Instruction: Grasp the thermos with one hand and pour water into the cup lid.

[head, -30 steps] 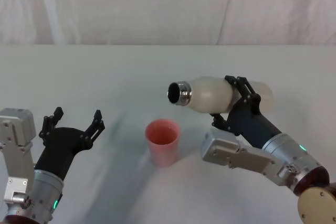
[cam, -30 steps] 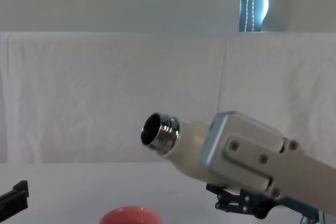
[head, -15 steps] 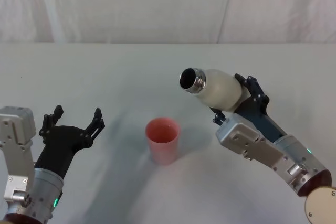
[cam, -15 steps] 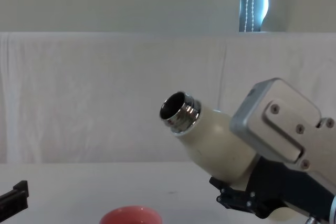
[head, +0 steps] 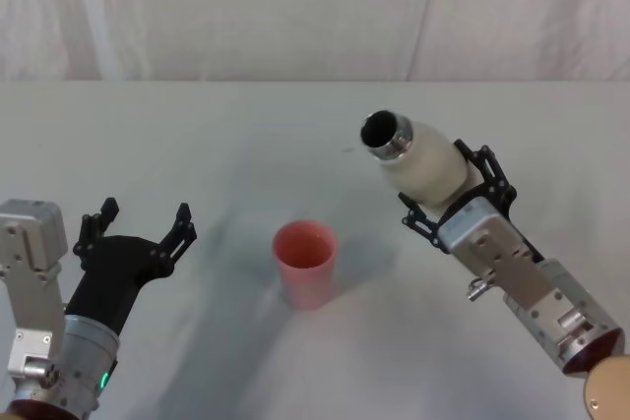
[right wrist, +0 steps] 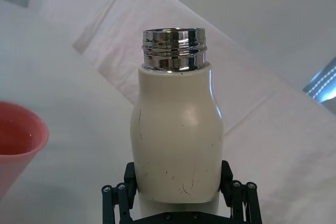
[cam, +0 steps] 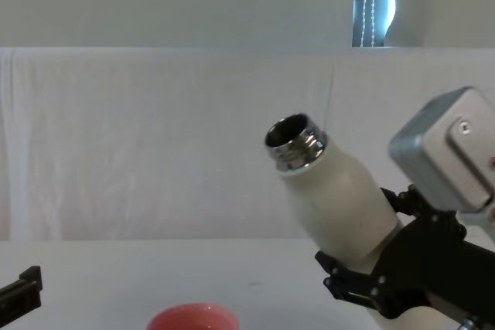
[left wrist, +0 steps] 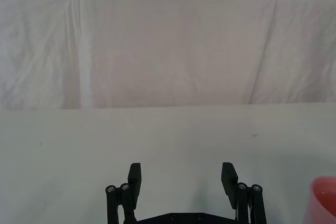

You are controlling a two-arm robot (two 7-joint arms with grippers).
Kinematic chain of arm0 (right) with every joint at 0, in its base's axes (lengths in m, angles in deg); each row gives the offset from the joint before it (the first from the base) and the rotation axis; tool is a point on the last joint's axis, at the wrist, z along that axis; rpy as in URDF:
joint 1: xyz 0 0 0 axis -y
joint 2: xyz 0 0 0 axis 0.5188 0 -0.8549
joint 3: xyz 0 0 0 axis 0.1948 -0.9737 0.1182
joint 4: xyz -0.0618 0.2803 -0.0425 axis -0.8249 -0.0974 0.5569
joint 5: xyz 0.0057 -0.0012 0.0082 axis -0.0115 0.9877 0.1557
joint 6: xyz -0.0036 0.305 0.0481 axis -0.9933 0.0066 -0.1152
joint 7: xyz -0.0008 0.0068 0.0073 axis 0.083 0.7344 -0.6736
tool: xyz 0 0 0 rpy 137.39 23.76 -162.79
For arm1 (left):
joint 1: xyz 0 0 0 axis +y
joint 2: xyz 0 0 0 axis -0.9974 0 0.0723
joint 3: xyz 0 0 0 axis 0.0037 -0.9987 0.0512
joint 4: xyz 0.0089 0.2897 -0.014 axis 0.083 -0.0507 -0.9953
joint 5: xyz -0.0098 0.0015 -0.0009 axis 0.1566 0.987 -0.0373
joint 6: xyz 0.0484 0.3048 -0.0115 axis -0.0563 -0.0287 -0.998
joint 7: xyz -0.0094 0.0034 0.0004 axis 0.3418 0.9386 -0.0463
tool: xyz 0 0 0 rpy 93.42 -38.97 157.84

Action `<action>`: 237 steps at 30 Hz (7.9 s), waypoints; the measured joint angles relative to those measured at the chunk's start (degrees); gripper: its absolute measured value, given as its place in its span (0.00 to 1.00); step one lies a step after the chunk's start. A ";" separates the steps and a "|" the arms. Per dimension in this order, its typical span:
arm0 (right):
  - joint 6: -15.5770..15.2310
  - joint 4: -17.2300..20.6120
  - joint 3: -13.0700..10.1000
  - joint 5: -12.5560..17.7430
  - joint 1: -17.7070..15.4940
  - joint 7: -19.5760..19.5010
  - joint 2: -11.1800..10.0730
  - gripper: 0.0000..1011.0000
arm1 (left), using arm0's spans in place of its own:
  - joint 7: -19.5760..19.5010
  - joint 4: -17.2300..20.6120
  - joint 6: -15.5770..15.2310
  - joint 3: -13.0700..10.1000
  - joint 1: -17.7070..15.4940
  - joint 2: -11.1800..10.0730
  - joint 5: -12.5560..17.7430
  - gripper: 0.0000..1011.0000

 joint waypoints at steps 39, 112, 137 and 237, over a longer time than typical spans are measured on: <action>3.49 -1.85 -4.19 12.30 -1.89 1.97 3.70 0.94 | 0.00 0.00 0.00 0.00 0.00 0.00 0.00 0.99; 2.73 -9.40 -8.41 29.23 0.91 4.76 8.10 0.95 | 0.00 0.00 0.00 0.00 0.00 0.01 0.00 0.99; 2.68 -11.20 -8.62 30.37 2.52 4.99 8.45 0.94 | 0.00 0.00 0.00 0.00 0.00 0.00 0.00 0.99; 2.39 -1.59 -6.74 27.89 -9.13 6.05 3.48 0.99 | 0.00 0.00 0.00 0.00 0.00 0.00 0.00 0.99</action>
